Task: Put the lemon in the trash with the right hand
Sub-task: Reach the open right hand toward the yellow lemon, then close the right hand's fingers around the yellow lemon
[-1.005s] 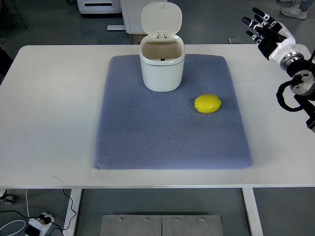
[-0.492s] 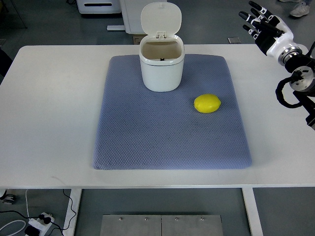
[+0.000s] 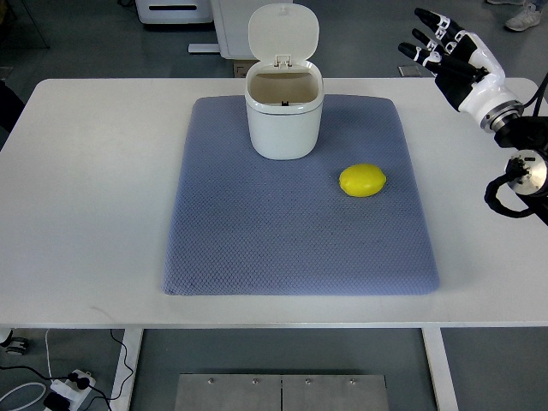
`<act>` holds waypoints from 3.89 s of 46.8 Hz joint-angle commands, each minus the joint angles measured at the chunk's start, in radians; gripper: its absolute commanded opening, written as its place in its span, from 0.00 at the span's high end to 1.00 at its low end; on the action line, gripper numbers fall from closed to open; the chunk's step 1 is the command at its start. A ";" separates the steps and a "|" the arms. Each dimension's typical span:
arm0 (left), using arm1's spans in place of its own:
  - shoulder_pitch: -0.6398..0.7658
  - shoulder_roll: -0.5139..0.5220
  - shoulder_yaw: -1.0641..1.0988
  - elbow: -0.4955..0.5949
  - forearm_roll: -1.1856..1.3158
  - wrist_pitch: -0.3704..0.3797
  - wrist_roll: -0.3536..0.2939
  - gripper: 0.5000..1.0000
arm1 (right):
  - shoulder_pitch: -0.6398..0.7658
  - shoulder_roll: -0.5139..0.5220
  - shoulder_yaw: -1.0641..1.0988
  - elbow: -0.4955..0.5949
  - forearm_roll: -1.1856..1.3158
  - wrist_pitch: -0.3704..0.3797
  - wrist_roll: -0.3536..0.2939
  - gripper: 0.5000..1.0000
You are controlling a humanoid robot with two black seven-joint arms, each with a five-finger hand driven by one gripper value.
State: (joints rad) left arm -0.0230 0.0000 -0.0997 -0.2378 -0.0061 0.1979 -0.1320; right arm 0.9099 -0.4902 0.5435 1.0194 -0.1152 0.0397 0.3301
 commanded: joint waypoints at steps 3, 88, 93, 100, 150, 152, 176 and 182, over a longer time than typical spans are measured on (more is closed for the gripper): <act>0.000 0.000 0.000 0.000 0.000 0.000 0.000 0.00 | -0.003 -0.077 -0.062 0.047 -0.004 0.002 0.036 0.00; 0.000 0.000 0.000 0.000 0.000 0.000 0.000 0.00 | 0.165 -0.014 -0.654 0.028 -0.413 -0.138 0.053 0.04; 0.000 0.000 0.000 0.000 0.000 0.000 0.000 0.00 | 0.165 0.001 -0.655 0.002 -0.414 -0.143 0.055 0.06; 0.000 0.000 0.000 0.000 0.000 0.000 0.000 0.00 | 0.165 0.012 -0.657 -0.010 -0.416 -0.156 0.056 0.06; 0.000 0.000 0.000 0.000 0.000 0.000 0.000 0.00 | 0.158 0.053 -0.718 -0.044 -0.445 -0.193 0.075 0.18; 0.000 0.000 0.000 0.000 0.000 0.000 0.000 0.00 | 0.158 0.053 -0.718 -0.044 -0.445 -0.193 0.075 0.18; 0.000 0.000 0.000 0.000 0.000 0.000 0.000 0.00 | 0.161 0.062 -0.744 -0.065 -0.445 -0.196 0.078 0.36; 0.000 0.000 0.000 0.000 0.000 0.000 0.000 0.00 | 0.164 0.075 -0.744 -0.065 -0.445 -0.196 0.078 0.59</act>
State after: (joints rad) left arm -0.0230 0.0000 -0.0997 -0.2378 -0.0061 0.1979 -0.1319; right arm 1.0715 -0.4196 -0.2011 0.9540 -0.5599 -0.1565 0.4082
